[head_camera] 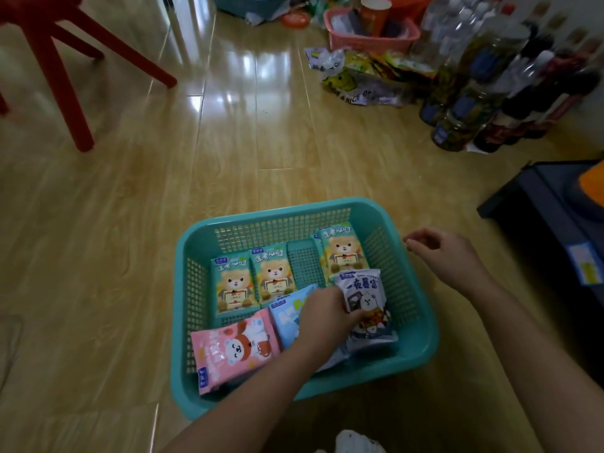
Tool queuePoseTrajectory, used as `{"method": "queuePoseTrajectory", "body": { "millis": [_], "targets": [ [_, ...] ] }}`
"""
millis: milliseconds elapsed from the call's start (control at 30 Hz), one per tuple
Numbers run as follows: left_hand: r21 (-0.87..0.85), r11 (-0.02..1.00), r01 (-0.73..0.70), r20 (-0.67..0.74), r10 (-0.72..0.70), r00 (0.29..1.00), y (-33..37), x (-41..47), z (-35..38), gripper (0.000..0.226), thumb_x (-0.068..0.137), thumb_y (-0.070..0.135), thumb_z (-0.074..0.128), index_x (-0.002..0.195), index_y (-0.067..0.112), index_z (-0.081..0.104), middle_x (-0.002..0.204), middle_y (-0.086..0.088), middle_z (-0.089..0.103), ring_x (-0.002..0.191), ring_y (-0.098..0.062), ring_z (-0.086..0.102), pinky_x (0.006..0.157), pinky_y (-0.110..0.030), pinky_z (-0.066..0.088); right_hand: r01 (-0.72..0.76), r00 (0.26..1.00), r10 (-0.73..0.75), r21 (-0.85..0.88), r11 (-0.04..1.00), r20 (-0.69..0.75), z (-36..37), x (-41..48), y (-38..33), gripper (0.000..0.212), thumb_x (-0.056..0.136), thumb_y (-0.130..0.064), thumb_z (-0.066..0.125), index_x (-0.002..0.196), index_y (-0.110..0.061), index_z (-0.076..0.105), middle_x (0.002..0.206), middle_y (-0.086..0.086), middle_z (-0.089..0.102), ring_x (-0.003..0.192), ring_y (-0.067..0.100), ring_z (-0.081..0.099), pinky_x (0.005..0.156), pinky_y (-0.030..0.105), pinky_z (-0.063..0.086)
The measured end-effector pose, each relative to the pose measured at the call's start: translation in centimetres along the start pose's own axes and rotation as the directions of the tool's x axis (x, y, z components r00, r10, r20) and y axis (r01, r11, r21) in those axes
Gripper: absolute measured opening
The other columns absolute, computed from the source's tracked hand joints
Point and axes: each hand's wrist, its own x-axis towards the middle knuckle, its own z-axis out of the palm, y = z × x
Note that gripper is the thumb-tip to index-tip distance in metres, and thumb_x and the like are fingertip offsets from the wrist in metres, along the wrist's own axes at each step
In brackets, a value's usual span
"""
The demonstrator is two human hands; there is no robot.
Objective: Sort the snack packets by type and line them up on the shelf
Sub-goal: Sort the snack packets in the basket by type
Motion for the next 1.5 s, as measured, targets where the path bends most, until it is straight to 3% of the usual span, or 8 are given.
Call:
{"method": "queuePoseTrajectory", "body": {
  "millis": [100,267,467,600,800,967,1200,1500],
  "targets": [
    [0.012,0.997,-0.078,-0.109,0.079,0.991,0.2,-0.2,-1.7,0.035,0.086,0.042,0.061,0.063,0.018,0.049,0.062,0.001,0.051,0.063,-0.016,0.053,0.067,-0.03,0.05,0.093,0.995,-0.093,0.014,0.996,0.018,1.9,0.0,-1.9,0.012,0.09,-0.019,0.059,0.098,-0.017,0.068,0.091,-0.002,0.066,0.083,0.011,0.059,0.069,0.019,0.043],
    [-0.222,0.966,0.135,-0.434,-0.222,0.873,-6.9,1.1,-6.6,0.015,0.088,0.022,0.057,0.079,0.011,0.053,0.078,-0.007,0.059,0.075,-0.024,0.056,0.066,-0.034,0.042,0.243,0.95,-0.248,0.051,0.969,0.19,7.6,0.0,-7.0,0.017,0.092,-0.02,0.056,0.099,-0.01,0.068,0.086,-0.001,0.063,0.074,0.008,0.057,0.069,0.021,0.049],
    [0.056,0.883,0.465,-0.186,-0.448,0.874,-12.6,2.3,-8.6,0.05,0.092,0.03,0.055,0.124,-0.006,0.041,0.118,-0.018,0.053,0.103,-0.029,0.055,0.084,-0.033,0.047,0.063,0.944,-0.052,-0.023,0.998,0.325,15.1,0.8,-9.4,0.034,0.088,-0.04,0.059,0.104,-0.01,0.062,0.099,0.005,0.065,0.09,0.02,0.061,0.078,0.034,0.052],
    [0.148,0.863,0.482,-0.171,-0.458,0.872,-12.6,3.6,-7.5,0.064,0.092,0.032,0.053,0.135,-0.005,0.023,0.127,-0.022,0.049,0.112,-0.032,0.054,0.094,-0.038,0.049,0.037,0.905,0.058,-0.214,0.976,0.421,17.8,2.1,-9.7,0.049,0.084,-0.047,0.061,0.111,-0.008,0.048,0.092,0.005,0.054,0.077,0.018,0.051,0.054,0.026,0.035],
    [0.138,0.84,0.524,-0.248,-0.483,0.84,-13.3,3.8,-7.0,0.076,0.076,0.033,0.075,0.127,-0.003,0.032,0.128,-0.02,0.044,0.117,-0.03,0.048,0.099,-0.032,0.041,-0.033,0.887,0.163,-0.293,0.955,0.432,20.1,2.6,-9.4,0.101,0.074,-0.047,0.073,0.142,0.003,0.019,0.138,0.019,0.043,0.119,0.032,0.052,0.089,0.039,0.05],
    [-0.022,0.845,0.534,-0.198,-0.527,0.826,-13.9,4.1,-7.2,0.06,0.072,0.032,0.077,0.115,0.002,0.047,0.114,-0.017,0.055,0.101,-0.029,0.057,0.089,-0.038,0.052,0.041,0.854,0.143,-0.34,0.94,0.5,20.2,2.7,-9.1,0.048,0.077,-0.049,0.069,0.094,-0.008,0.053,0.109,0.013,0.055,0.095,0.026,0.057,0.062,0.031,0.045],
    [-0.547,0.772,0.323,-0.138,-0.464,0.875,-12.9,2.0,-10.6,0.009,0.094,0.015,0.051,0.098,0.009,0.045,0.102,-0.016,0.06,0.084,-0.027,0.062,0.072,-0.039,0.052,0.162,0.906,-0.122,-0.066,0.985,0.405,14.8,2.5,-11.1,0.03,0.096,-0.038,0.044,0.112,-0.013,0.045,0.105,0.009,0.061,0.092,0.028,0.06,0.073,0.037,0.045],
    [-0.811,0.535,0.238,0.041,-0.353,0.935,-5.9,4.1,-9.3,0.008,0.088,0.01,0.037,0.09,0.009,0.046,0.091,-0.018,0.054,0.078,-0.025,0.054,0.06,-0.03,0.039,-0.236,0.899,0.226,-0.021,0.972,0.376,6.7,5.5,-3.6,0.029,0.097,-0.025,0.037,0.113,-0.003,0.048,0.11,0.014,0.054,0.092,0.023,0.05,0.072,0.031,0.037]
  ]
}}
